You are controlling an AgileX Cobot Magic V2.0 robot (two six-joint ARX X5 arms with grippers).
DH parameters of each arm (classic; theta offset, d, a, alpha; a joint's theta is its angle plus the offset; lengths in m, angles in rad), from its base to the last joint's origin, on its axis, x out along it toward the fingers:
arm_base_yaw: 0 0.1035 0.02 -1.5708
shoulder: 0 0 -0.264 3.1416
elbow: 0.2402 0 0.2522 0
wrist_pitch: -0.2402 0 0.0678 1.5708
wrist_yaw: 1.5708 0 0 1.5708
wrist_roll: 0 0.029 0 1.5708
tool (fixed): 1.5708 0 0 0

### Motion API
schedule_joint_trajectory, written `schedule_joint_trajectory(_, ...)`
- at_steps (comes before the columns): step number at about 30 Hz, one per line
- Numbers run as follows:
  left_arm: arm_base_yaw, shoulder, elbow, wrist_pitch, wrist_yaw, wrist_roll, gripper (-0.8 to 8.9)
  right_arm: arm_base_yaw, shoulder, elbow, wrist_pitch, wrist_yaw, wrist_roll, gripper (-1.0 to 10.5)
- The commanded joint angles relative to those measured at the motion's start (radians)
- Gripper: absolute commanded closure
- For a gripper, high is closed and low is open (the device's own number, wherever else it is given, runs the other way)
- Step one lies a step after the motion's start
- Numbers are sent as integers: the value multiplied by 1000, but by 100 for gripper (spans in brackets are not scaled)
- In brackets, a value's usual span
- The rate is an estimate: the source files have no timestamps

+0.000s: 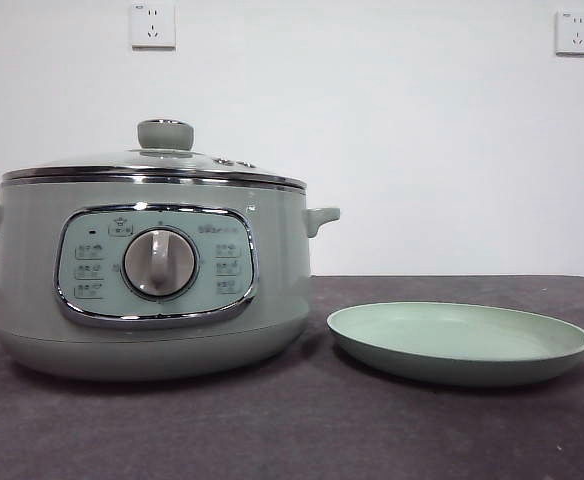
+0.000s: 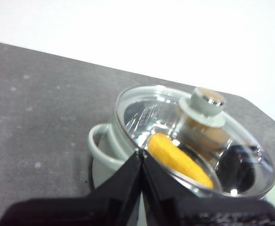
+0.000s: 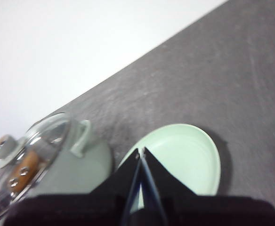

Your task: Take the corn out from the steamer,put the corn on the plate,close the lid

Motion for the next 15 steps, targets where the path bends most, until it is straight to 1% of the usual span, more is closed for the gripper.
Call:
schedule_joint_trajectory(1, 2, 66, 72, -18, 6, 4, 821, 1, 72, 85, -15, -14, -94, 957)
schedule_joint_trajectory(4, 2, 158, 160, -43, 11, 18, 822, 1, 164, 188, -46, -59, -161, 957)
schedule_joint_trajectory(7, 2, 256, 251, -68, 45, 66, 822, 3, 261, 294, -103, -114, -231, 954)
schedule_joint_trajectory(10, 2, 354, 339, -106, 99, 120, 821, 9, 359, 401, -192, -180, -320, 948)
schedule_joint_trajectory(13, 2, 447, 424, -158, 171, 179, 817, 14, 457, 502, -307, -267, -429, 946)
schedule_joint_trajectory(15, 2, 497, 468, -193, 225, 204, 817, 14, 512, 552, -374, -305, -482, 945)
